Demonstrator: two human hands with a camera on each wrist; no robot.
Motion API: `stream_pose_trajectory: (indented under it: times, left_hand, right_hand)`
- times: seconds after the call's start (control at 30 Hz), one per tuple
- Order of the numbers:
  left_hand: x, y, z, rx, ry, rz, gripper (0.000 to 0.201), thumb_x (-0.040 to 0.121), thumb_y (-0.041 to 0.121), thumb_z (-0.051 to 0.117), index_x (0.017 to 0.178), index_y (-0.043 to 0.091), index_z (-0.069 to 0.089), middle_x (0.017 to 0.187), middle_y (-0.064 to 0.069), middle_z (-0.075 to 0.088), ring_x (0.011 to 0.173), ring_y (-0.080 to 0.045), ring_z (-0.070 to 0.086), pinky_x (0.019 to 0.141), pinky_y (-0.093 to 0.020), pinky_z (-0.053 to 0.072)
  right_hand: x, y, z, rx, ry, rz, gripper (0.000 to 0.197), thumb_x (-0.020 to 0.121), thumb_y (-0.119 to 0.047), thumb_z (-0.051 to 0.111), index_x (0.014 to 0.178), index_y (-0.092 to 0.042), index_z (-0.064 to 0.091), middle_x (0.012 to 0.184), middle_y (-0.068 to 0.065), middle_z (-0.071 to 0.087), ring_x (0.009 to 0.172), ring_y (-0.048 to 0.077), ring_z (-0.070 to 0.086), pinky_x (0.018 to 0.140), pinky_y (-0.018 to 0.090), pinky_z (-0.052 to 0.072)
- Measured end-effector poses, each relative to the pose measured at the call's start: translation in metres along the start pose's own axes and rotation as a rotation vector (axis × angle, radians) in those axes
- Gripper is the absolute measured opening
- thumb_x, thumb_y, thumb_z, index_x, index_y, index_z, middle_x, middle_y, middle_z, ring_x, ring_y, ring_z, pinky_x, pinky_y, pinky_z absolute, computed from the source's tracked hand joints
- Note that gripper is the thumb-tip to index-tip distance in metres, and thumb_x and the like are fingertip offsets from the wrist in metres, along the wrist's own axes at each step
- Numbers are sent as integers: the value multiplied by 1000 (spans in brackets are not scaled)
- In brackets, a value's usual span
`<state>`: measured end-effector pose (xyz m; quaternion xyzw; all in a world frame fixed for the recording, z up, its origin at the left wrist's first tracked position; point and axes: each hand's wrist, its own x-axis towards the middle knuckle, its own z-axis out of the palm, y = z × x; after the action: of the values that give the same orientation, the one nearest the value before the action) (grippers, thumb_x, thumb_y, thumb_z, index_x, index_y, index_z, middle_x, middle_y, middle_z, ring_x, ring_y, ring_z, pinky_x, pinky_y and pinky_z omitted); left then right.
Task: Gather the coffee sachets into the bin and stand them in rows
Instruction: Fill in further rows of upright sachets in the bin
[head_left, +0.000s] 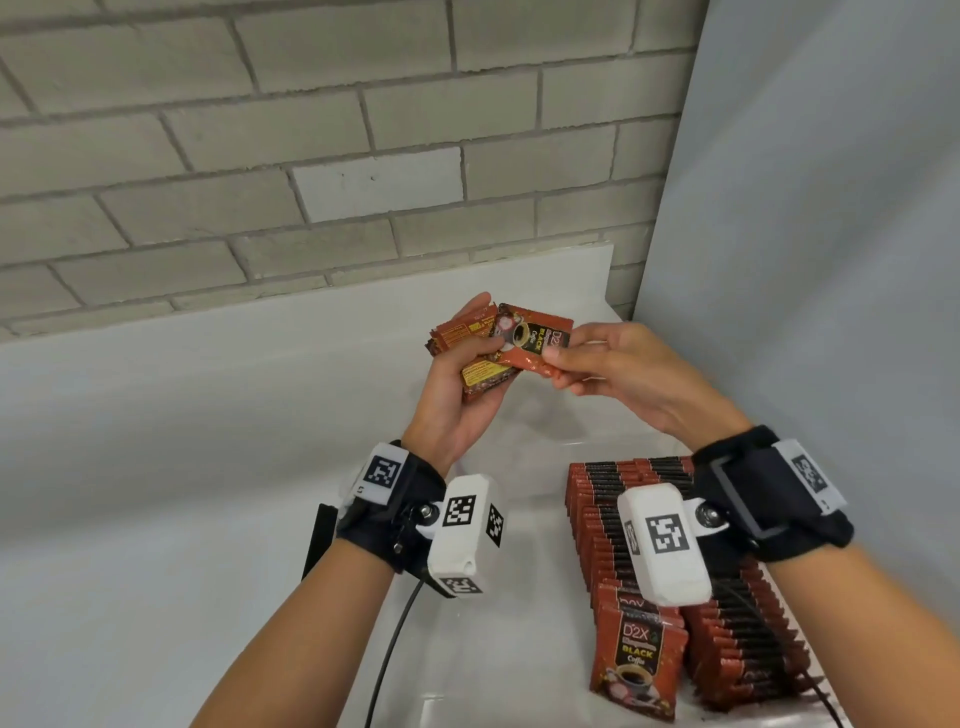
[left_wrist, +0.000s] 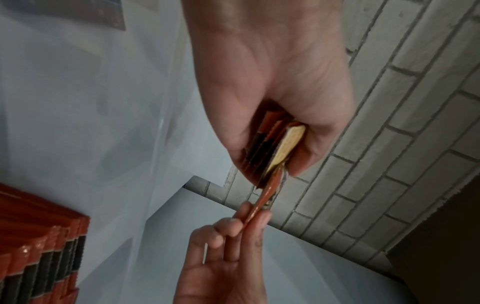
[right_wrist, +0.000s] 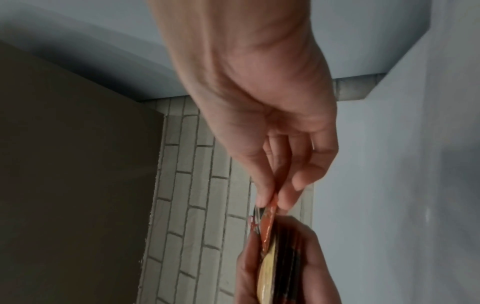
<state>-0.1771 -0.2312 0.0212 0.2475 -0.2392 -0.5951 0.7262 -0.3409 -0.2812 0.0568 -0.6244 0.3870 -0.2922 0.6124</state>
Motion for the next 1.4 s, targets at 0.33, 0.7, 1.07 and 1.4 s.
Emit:
stream_pose_trajectory:
  times: [0.33,0.7,1.07,1.4]
  left_hand:
    - [0,1,5,-98,138,-82,19,90,5,54,106,13,60,85,-6,62,75,-19,60,80,-30,50]
    - [-5,-3,10,-18,89,-133,24,93,4,47,110,12,62,96,-12,61,85,-24,61,79,-32,54]
    - [-8,-5,11,68,-52,-162,38,89,-9,41,112,14,62,101,-9,64,85,-23,66,82,-32,57]
    - [-15,-13,16,263,-232,-244,47,81,-10,58,119,17,61,103,-2,70,90,-17,68,78,-30,57]
  right_hand:
    - [-77,-39,-34,-810,-357,-111,15,91,-25,61,99,-26,74,92,-15,73,87,-2,65,82,16,47]
    - [-134,25,-18,-1096,-408,73,14,87,-29,69,80,-40,70,76,-23,62,77,-12,57,76,13,40]
    - [-151,40,-1,-1159,-381,43,6,88,-30,67,84,-33,64,87,-10,62,77,-6,51,66,8,37]
    - [-151,61,-7,-1100,-339,9,25,85,-35,69,71,-43,50,88,-22,52,94,-3,46,79,13,38]
